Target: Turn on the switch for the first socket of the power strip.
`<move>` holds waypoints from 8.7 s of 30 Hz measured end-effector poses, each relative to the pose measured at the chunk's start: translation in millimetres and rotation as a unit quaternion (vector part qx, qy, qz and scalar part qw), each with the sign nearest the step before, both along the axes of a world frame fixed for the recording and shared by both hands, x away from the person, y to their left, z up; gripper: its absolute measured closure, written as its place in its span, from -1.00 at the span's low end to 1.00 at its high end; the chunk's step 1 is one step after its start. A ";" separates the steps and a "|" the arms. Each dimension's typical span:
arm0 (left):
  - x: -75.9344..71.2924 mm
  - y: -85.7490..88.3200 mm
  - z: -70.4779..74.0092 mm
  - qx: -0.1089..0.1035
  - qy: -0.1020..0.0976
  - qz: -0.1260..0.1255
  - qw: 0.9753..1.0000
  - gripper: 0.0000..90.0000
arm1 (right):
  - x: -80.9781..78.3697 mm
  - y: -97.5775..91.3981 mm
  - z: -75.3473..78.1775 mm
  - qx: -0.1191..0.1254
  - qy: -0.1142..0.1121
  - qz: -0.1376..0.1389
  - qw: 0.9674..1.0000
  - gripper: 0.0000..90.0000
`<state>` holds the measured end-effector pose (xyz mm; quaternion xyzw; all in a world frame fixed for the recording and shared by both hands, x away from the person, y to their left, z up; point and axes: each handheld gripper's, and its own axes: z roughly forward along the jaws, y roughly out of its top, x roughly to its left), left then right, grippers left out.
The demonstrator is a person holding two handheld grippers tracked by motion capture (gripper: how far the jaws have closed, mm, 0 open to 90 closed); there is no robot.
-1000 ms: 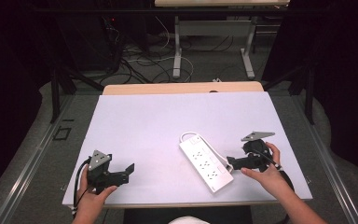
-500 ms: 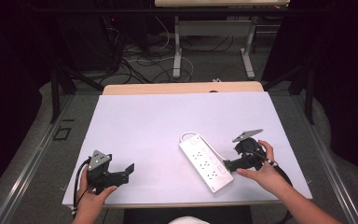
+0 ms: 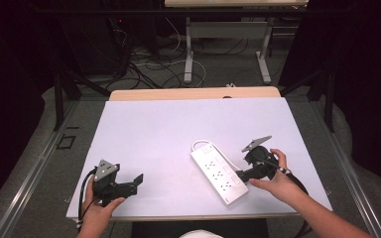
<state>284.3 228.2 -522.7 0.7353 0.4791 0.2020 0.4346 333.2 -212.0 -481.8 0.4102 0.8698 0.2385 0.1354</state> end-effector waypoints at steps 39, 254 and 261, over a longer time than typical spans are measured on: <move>1.2 1.1 -1.1 -0.005 0.004 0.000 1.000 -0.87 | 34.6 30.6 -8.0 0.010 0.058 -0.039 0.998 -0.43; 4.0 3.2 -2.3 -0.011 0.004 0.006 1.000 -0.80 | 62.5 70.8 -6.7 0.080 -0.032 -0.045 0.995 -1.00; 3.9 3.2 -1.9 -0.010 0.000 0.009 1.000 -0.82 | 54.3 59.4 1.0 0.089 -0.051 -0.042 0.994 -1.00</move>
